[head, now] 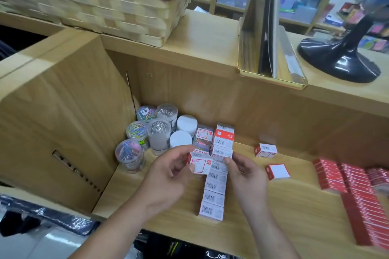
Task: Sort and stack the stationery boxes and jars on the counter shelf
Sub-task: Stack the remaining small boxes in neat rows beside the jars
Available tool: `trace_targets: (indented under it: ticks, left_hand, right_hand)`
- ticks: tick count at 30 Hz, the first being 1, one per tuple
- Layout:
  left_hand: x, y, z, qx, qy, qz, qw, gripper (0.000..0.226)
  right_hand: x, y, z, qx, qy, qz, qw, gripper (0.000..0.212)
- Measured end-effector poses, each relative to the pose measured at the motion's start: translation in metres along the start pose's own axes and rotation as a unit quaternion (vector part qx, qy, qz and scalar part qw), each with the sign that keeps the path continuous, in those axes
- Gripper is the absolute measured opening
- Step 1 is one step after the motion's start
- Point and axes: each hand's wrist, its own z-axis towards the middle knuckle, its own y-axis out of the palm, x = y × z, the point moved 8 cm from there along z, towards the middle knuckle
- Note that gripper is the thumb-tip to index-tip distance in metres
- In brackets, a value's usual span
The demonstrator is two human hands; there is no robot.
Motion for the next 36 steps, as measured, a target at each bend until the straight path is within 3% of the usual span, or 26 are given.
trace_targets:
  ticks: [4, 8, 10, 13, 17, 21, 23, 26, 32, 36]
  left_hand:
    - [-0.004, 0.006, -0.001, 0.007, -0.008, -0.015, 1.000, 0.040]
    - [-0.003, 0.024, -0.003, -0.018, 0.000, -0.038, 0.999, 0.041]
    - [-0.002, 0.033, -0.004, -0.033, 0.010, -0.029, 0.999, 0.041]
    - [0.001, 0.040, 0.000, -0.040, 0.040, 0.019, 0.998, 0.045]
    - [0.015, 0.040, 0.010, -0.034, 0.105, 0.176, 0.978, 0.055]
    - [0.005, 0.032, 0.026, -0.023, 0.092, 0.256, 0.962, 0.031]
    - [0.007, 0.028, 0.033, -0.017, 0.083, 0.287, 0.954, 0.030]
    - [0.011, 0.025, 0.046, -0.016, 0.071, 0.297, 0.952, 0.031]
    - [0.011, 0.050, 0.057, -0.102, 0.054, 0.250, 0.961, 0.022]
    - [0.006, 0.053, 0.056, -0.077, 0.068, 0.244, 0.964, 0.026]
  right_hand:
    - [-0.013, -0.015, -0.012, 0.022, -0.022, 0.019, 0.999, 0.011]
    - [-0.027, 0.001, -0.029, -0.126, -0.013, 0.055, 0.990, 0.028]
    - [-0.026, 0.004, -0.031, -0.154, -0.008, 0.055, 0.986, 0.033]
    - [-0.022, -0.005, -0.023, -0.127, -0.015, 0.046, 0.991, 0.030]
    - [-0.013, -0.015, -0.008, -0.053, -0.027, 0.005, 0.998, 0.034]
    - [-0.002, -0.010, -0.004, -0.026, -0.018, -0.032, 0.999, 0.039]
    - [0.002, -0.007, -0.005, -0.021, -0.010, -0.031, 0.999, 0.038]
    - [0.003, -0.002, -0.008, -0.026, -0.009, -0.030, 0.999, 0.039]
    - [0.000, -0.002, -0.008, -0.034, -0.011, -0.057, 0.998, 0.037]
    - [-0.003, 0.001, -0.010, -0.042, -0.020, -0.092, 0.995, 0.036]
